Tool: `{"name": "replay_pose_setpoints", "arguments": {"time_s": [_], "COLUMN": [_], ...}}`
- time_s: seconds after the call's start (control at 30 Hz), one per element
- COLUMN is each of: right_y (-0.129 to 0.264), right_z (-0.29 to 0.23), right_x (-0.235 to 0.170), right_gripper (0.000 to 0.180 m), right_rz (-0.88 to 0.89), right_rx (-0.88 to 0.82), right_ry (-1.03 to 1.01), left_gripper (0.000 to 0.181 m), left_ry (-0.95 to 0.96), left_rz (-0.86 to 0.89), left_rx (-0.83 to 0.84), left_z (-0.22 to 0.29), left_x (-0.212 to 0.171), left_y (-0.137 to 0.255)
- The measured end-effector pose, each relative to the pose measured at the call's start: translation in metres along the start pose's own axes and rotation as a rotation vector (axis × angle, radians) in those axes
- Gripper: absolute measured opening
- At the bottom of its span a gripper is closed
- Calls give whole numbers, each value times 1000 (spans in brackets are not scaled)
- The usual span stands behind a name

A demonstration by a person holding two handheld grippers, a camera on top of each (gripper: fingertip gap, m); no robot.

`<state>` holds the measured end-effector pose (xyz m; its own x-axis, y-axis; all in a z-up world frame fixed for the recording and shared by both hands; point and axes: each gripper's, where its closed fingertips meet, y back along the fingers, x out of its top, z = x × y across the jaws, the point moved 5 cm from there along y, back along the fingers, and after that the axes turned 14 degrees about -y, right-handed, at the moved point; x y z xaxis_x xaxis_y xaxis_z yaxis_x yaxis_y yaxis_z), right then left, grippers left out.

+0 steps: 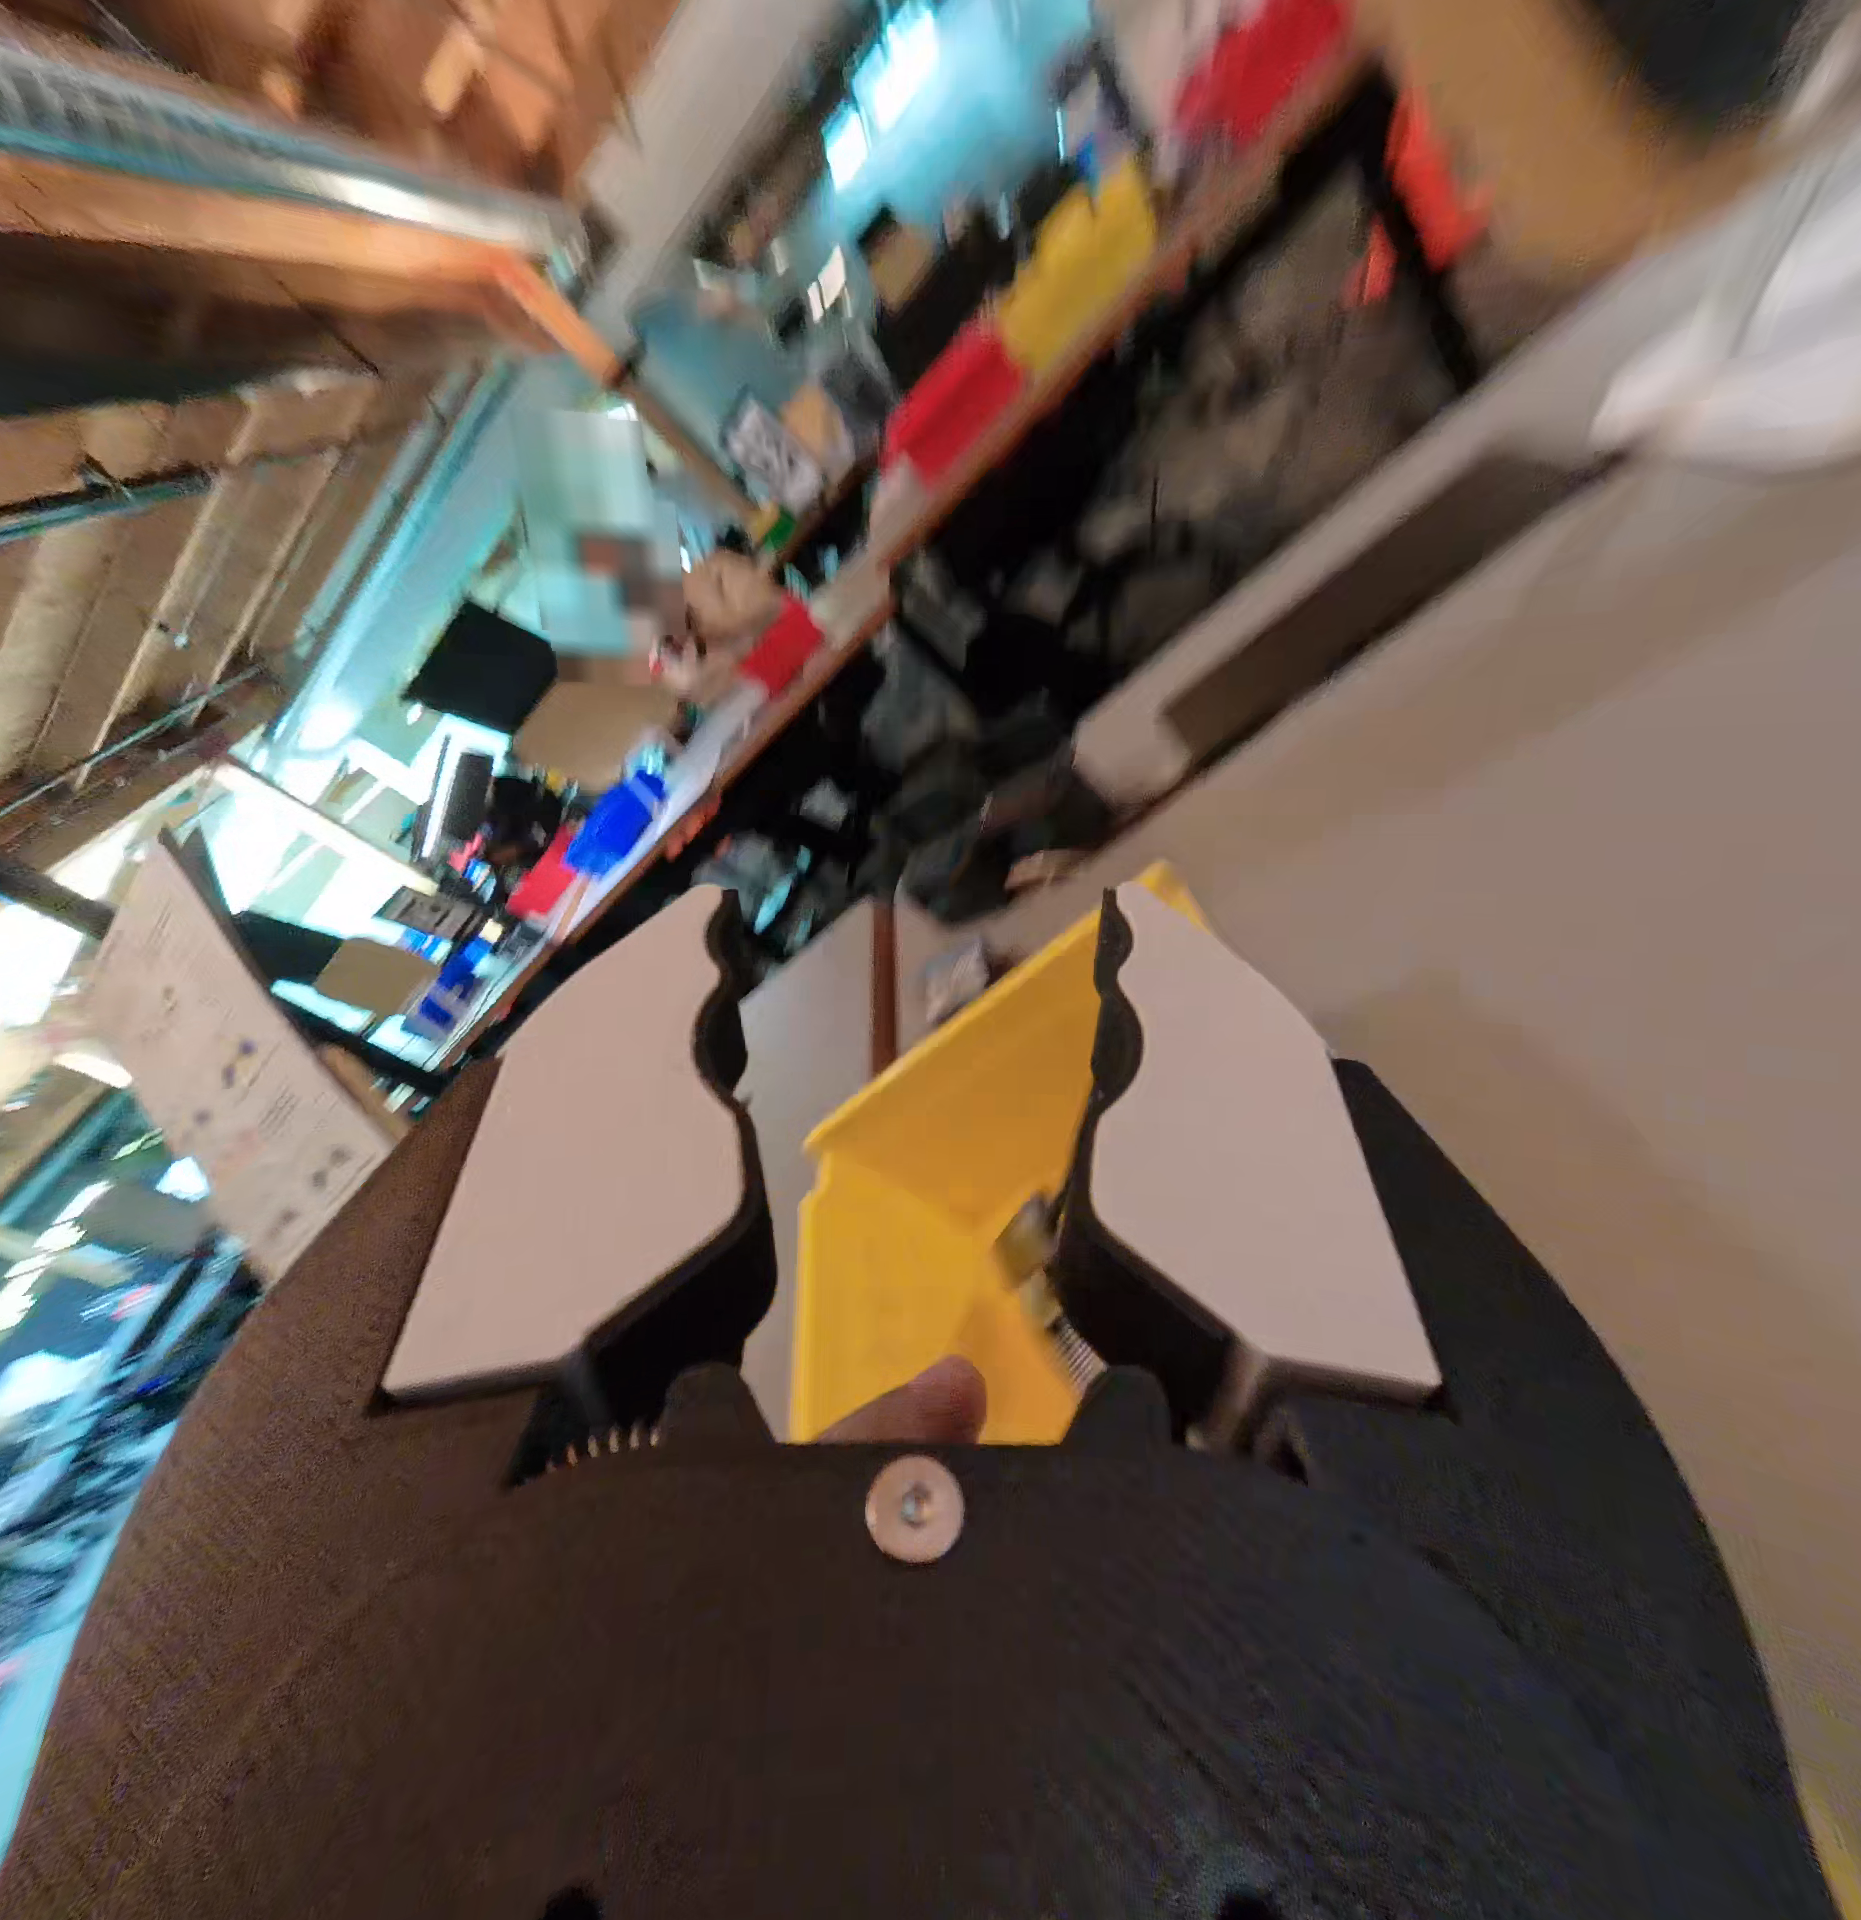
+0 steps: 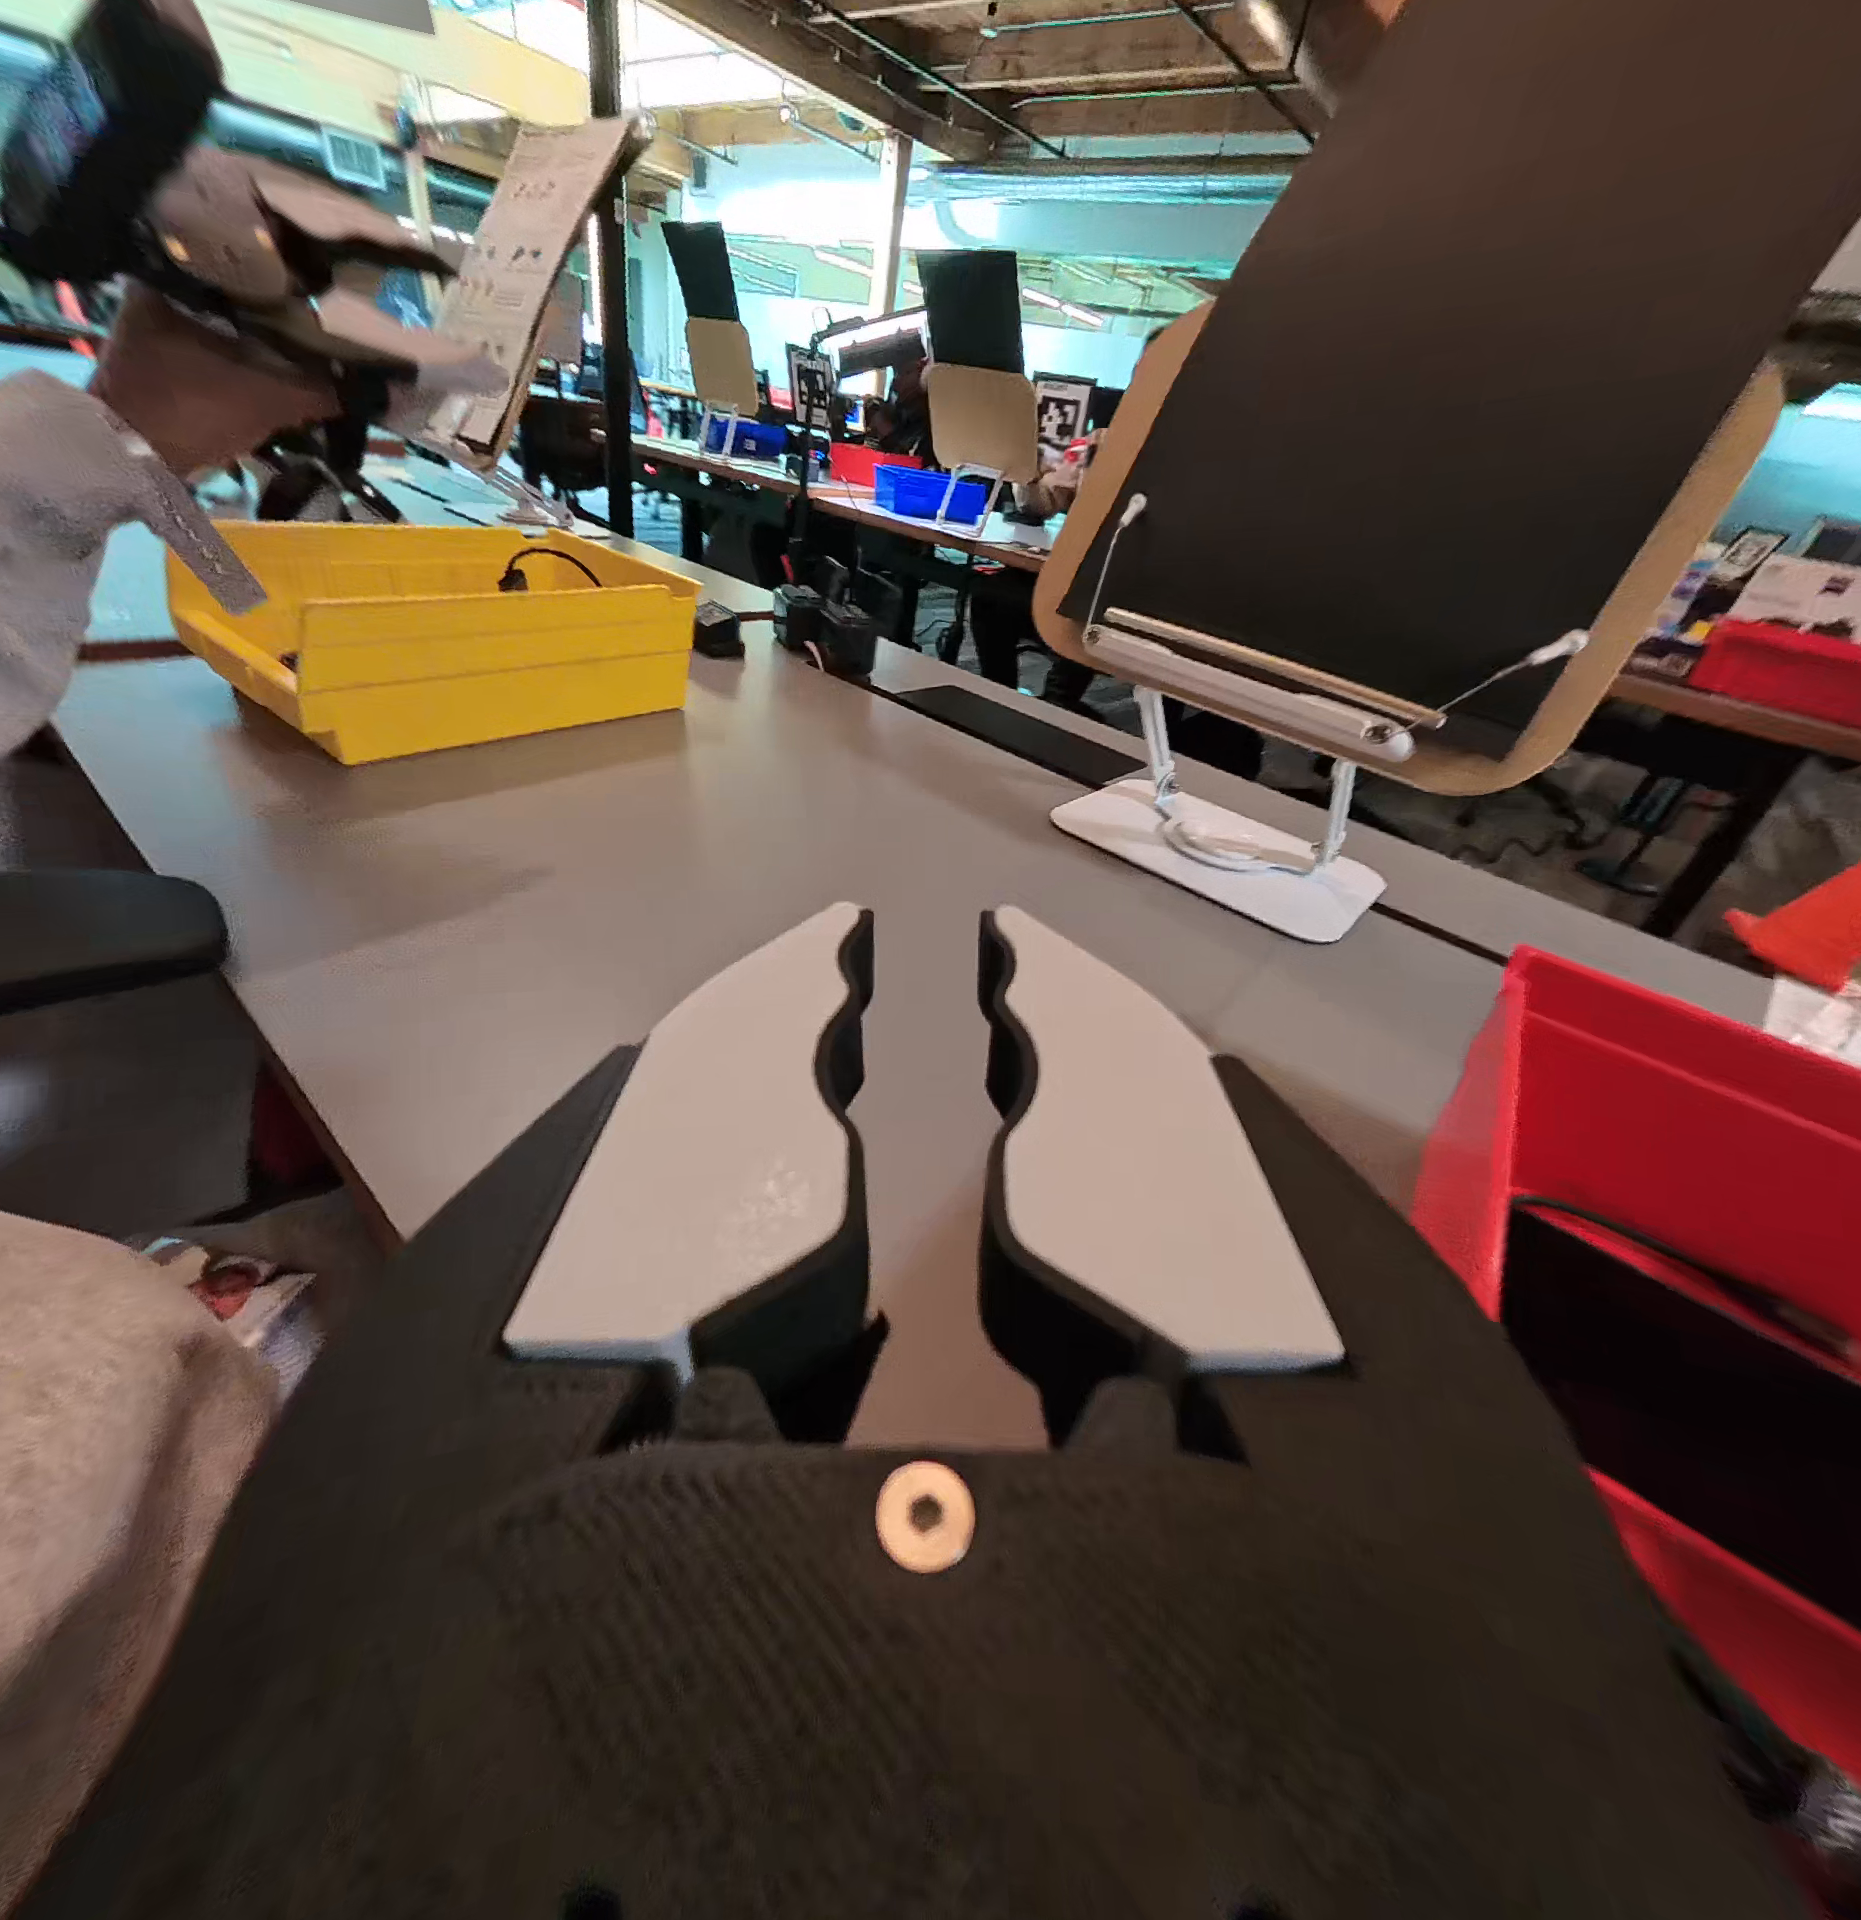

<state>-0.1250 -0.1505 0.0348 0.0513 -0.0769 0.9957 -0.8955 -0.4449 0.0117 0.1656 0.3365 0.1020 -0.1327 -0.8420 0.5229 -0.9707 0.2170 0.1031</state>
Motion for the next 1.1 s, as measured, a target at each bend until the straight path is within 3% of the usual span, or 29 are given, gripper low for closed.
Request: {"name": "replay_pose_setpoints", "arguments": {"time_s": [0.1,0.2,0.4,0.43,0.47,0.57,0.77,0.97,1.1], "right_y": [-4,-9,-16,-17,-18,-22,-42,-61,-57], "right_z": [10,20,28,28,28,29,22,-5,-20], "right_x": [-5,-8,-5,-4,-4,-3,7,-3,-22], "right_gripper": [19,20,21,21,21,20,20,20,20], "right_rz": [7,19,48,49,48,33,18,-31,-57], "right_rx": [15,18,1,0,1,14,125,256,300], "right_ry": [-113,-213,-282,-283,-282,-276,-260,-235,-300], "left_gripper": [73,68,63,51,25,23,11,8,7], "left_ry": [-153,-177,-45,-26,-5,50,-22,-62,2], "left_rz": [-229,-290,-329,-325,-318,-305,-230,-28,151], "left_rx": [-166,-358,-638,-667,-675,-613,-392,-153,-139], "left_z": [1,25,69,73,72,55,-13,-88,-103], "left_x": [-69,-106,-139,-140,-139,-130,-73,40,119], "left_y": [-29,-52,-88,-91,-91,-89,-47,16,51]}}
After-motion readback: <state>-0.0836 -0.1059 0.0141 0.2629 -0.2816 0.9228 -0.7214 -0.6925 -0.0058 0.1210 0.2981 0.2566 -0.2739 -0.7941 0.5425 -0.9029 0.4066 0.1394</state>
